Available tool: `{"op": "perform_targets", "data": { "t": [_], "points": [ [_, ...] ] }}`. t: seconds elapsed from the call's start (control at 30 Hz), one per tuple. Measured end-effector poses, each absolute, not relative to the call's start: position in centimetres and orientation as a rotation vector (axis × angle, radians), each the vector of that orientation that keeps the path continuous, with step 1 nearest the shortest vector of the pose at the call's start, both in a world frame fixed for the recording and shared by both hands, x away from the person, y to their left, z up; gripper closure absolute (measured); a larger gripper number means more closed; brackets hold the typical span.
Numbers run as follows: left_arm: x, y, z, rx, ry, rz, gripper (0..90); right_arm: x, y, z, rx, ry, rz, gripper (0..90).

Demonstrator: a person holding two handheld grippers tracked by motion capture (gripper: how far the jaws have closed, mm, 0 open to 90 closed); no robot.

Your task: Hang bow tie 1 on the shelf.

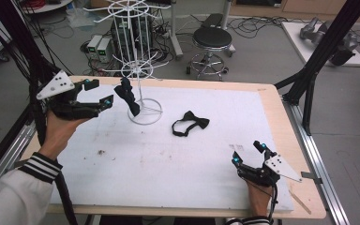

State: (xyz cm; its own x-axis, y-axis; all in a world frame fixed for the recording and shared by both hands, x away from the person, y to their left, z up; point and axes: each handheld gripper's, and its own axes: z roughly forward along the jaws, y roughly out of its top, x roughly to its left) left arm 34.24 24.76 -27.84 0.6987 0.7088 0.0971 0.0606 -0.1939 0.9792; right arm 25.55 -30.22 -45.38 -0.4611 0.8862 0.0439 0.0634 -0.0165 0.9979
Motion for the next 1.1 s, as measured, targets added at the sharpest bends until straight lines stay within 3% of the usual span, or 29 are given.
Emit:
{"op": "perform_targets", "data": {
  "t": [0.73, 1.1],
  "points": [
    [30.0, 27.0, -35.7, 1.62, 0.655, 0.635, 23.2, 25.6, -30.2, -45.4, 1.005, 1.588, 1.546, 9.9],
    [29.2, 27.3, -37.7, 1.624, 0.642, 0.623, 23.2, 25.6, -30.2, -45.4, 0.993, 1.586, 1.54, 9.9]
  ]
}}
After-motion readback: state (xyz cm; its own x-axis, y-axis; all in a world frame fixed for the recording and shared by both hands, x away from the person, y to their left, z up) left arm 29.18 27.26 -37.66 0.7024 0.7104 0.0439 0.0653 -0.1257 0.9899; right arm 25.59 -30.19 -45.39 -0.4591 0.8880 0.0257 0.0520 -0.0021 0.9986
